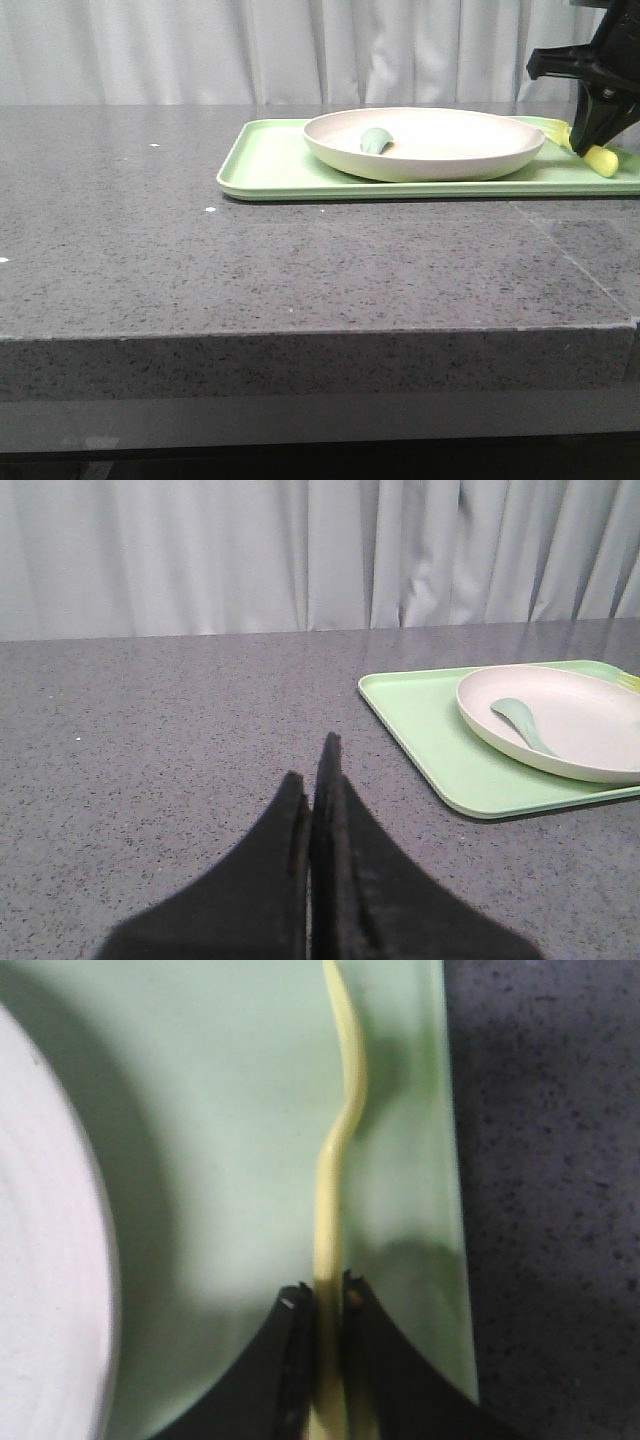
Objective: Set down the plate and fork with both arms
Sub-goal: 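Open the right gripper and raise it away from the fork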
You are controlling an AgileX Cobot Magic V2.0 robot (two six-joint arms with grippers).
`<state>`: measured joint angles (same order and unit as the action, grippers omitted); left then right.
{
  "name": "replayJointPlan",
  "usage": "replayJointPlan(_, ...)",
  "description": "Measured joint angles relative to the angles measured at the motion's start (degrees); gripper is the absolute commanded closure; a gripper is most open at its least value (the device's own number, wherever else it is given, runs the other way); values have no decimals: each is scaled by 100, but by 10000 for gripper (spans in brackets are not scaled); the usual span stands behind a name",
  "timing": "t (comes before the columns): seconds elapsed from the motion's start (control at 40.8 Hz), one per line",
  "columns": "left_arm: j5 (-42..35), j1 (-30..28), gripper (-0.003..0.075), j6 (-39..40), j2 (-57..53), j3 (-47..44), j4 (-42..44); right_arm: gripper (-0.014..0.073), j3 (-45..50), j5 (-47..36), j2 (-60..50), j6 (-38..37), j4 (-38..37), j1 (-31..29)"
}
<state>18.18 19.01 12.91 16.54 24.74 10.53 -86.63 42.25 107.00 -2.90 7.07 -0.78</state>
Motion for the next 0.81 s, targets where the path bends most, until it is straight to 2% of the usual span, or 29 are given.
replayJointPlan(0.172,0,0,738,0,0,0,0,276,0,52,0,11,0,0)
replayJointPlan(0.245,0,0,738,0,0,0,0,243,0,76,-49,11,0,0)
replayJointPlan(0.491,0,0,738,0,0,0,0,240,-11,100,-558,11,-5,0)
replayJointPlan(0.613,0,0,738,0,0,0,0,288,-127,215,-969,11,-5,0)
replayJointPlan(0.736,0,0,738,0,0,0,0,437,-176,332,-1415,11,-5,0)
replayJointPlan(0.809,0,0,738,0,0,0,0,554,-187,398,-1684,11,-5,0)
